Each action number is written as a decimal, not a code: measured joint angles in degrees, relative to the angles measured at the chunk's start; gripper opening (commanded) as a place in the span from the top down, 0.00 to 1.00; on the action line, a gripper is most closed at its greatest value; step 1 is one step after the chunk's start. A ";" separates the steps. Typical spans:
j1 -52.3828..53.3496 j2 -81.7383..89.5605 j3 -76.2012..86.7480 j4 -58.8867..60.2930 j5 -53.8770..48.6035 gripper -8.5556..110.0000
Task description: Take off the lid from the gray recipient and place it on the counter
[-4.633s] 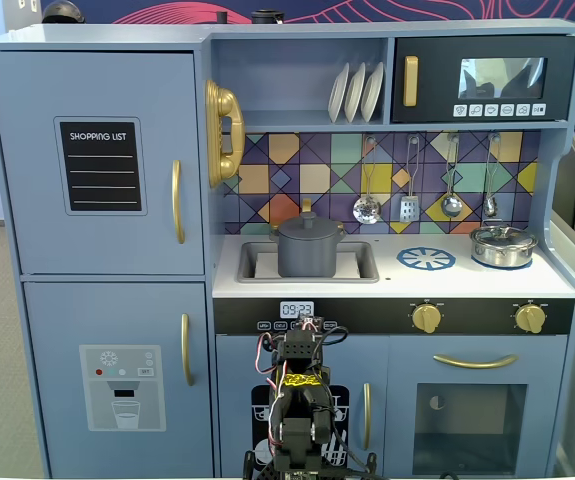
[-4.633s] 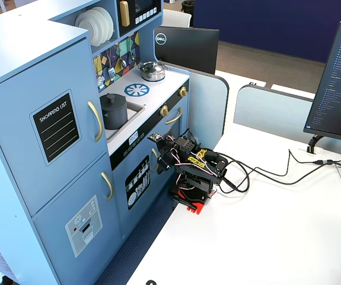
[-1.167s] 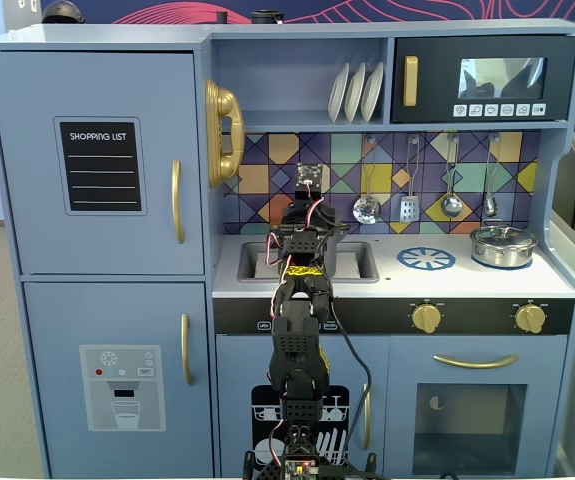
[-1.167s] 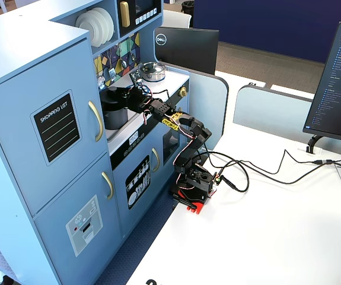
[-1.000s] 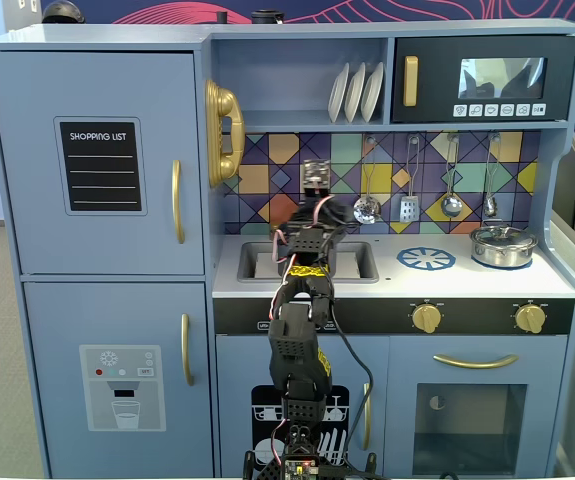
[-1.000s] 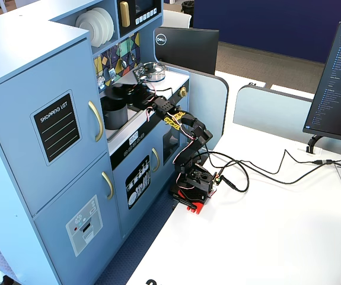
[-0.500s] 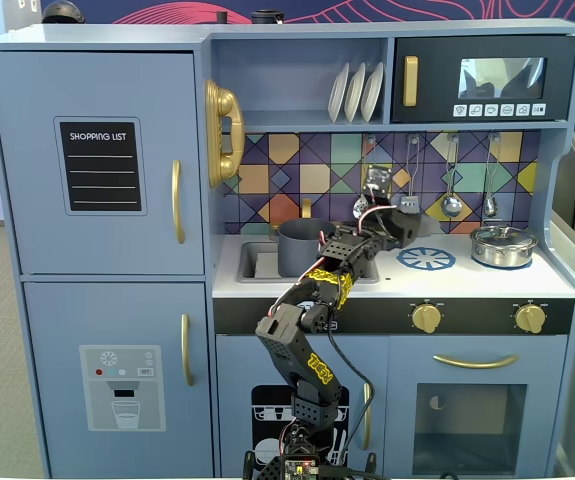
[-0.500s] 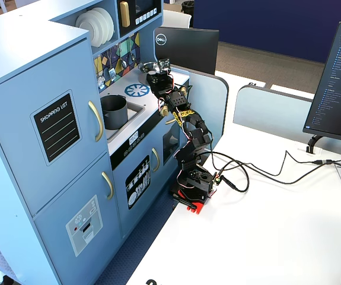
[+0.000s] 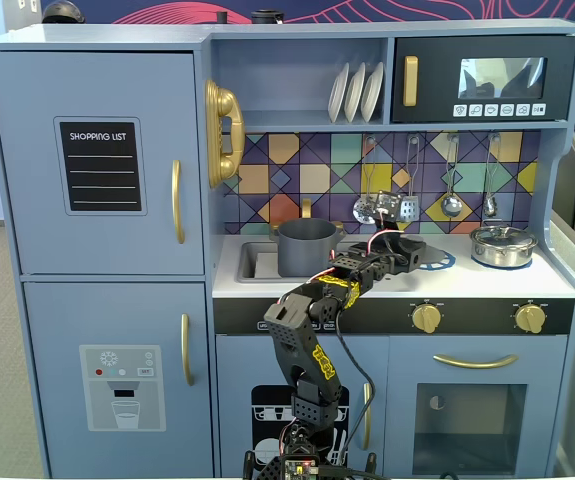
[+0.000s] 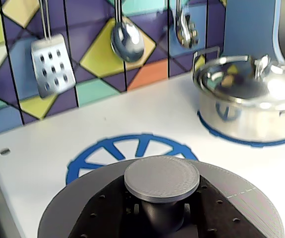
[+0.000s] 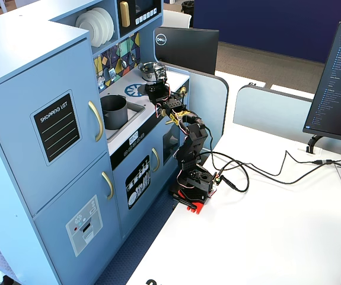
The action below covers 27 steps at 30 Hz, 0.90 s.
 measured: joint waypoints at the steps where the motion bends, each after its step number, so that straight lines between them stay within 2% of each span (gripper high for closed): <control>1: 0.00 -0.70 0.26 -0.53 0.00 0.93; 22: -1.76 -5.36 4.39 -3.08 0.00 0.93; 27: -1.67 -5.27 5.54 -3.16 -0.70 0.75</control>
